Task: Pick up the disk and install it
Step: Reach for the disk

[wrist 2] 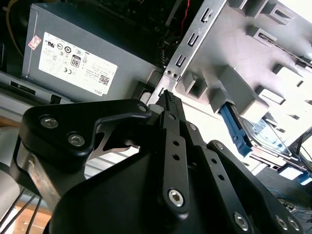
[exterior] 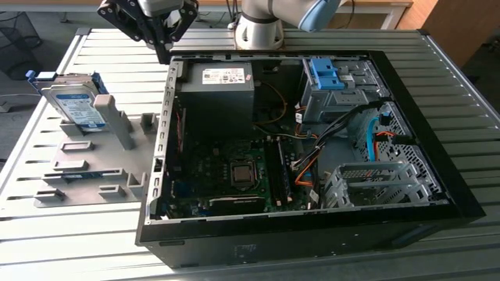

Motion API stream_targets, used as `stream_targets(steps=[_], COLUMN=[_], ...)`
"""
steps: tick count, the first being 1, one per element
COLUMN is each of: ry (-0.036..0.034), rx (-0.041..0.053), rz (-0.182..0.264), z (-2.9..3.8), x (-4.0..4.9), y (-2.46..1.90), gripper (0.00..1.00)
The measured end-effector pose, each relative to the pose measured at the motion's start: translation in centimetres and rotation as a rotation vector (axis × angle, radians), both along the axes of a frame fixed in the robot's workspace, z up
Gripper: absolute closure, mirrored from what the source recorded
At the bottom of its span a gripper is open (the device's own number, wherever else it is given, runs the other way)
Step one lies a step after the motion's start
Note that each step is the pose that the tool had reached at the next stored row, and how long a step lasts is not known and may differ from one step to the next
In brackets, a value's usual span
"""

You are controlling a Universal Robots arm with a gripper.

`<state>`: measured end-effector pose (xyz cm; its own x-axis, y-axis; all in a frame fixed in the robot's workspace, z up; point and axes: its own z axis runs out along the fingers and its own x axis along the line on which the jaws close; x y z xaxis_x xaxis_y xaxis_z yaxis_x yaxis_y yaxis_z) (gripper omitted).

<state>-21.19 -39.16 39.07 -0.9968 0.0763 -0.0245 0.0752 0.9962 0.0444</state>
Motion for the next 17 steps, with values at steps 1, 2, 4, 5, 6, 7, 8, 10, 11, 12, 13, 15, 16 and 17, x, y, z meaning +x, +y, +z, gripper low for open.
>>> stream_targets(steps=[1, 2, 4, 5, 6, 7, 8, 10, 11, 12, 13, 15, 16, 17], ry=[0.0001, 0.0000, 0.0001, 0.0001, 0.0001, 0.0002, 0.0003, 0.0010, 0.0013, 0.0018, 0.0026, 0.0046, 0.0052, 0.0054], rx=[-0.0001, 0.0000, 0.0000, 0.0000, 0.0000, -0.0001, 0.0000, -0.0001, -0.0001, -0.0001, 0.0000, 0.0000, -0.0001, 0.0000], rz=[0.000, 0.000, 0.000, 0.000, 0.000, 0.000, 0.000, 0.000, 0.000, 0.000, 0.000, 0.000, 0.000, 0.000], z=[0.00, -0.01, -0.01, -0.01, -0.01, -0.01, -0.02, -0.03, -0.04, -0.04, -0.05, -0.07, -0.07, -0.08], x=[-0.08, -0.18, -0.35, -0.46, -0.58, -0.71, -0.85, -1.12, -1.25, -1.36, -1.45, -1.60, -1.69, -1.78], y=[0.00, 0.00, 0.01, 0.01, 0.02, 0.02, 0.03, 0.04, 0.04, 0.04, 0.04, 0.04, 0.03, 0.03], gripper=[0.89, 0.89, 0.89, 0.89, 0.89, 0.89, 0.89, 0.89, 0.89, 0.89, 0.89, 0.89, 0.89, 0.89])
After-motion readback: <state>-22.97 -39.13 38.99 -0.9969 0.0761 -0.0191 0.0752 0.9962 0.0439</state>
